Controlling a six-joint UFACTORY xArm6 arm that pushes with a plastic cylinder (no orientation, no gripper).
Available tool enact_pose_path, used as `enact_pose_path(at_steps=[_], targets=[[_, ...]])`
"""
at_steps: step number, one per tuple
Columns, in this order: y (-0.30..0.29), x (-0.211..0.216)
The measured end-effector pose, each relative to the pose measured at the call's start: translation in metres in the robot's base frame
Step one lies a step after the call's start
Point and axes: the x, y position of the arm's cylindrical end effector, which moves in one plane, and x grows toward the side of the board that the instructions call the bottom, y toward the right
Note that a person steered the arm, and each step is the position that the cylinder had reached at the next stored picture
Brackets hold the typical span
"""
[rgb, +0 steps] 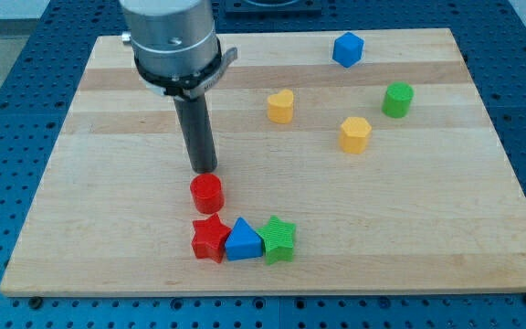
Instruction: Move the yellow hexagongreen circle to form a triangle with the yellow heart
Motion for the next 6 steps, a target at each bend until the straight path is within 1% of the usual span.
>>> enact_pose_path(at_steps=[1, 2, 3, 4, 5, 6], targets=[[0.002, 0.015], [0.003, 0.017], [0.015, 0.006], [0.072, 0.0], [0.145, 0.001], [0.204, -0.028]])
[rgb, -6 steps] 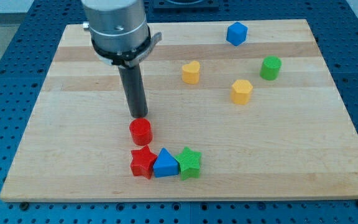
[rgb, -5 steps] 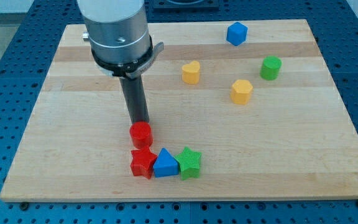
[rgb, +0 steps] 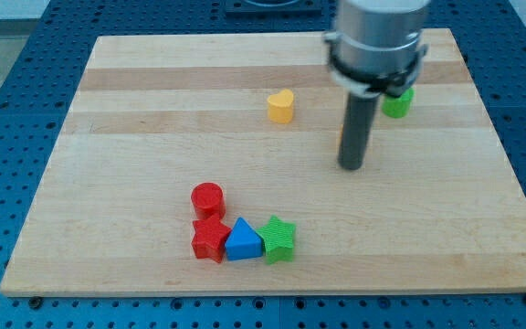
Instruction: Move the yellow hexagongreen circle to form a triangle with the yellow heart
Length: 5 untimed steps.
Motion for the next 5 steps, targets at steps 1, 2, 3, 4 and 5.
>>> enact_pose_path(at_steps=[1, 2, 3, 4, 5], targets=[[0.006, -0.059], [-0.03, -0.067], [-0.007, -0.062], [0.038, -0.061], [0.079, -0.052]])
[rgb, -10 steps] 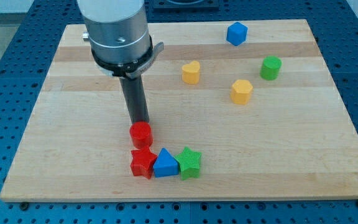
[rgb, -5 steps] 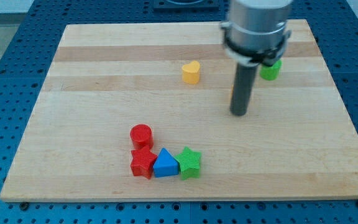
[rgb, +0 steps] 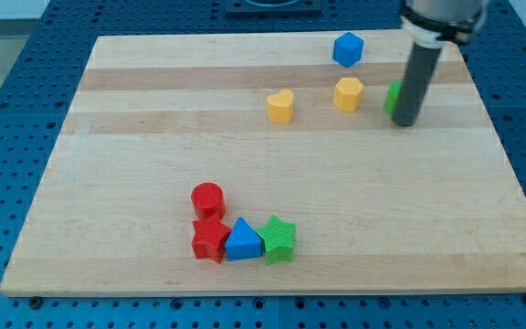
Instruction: Move the yellow hexagongreen circle to form a triangle with the yellow heart
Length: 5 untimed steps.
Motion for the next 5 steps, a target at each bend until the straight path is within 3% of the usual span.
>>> enact_pose_path(at_steps=[1, 2, 3, 5], targets=[[0.053, -0.007], [0.064, -0.063], [0.013, -0.082], [-0.042, 0.016]])
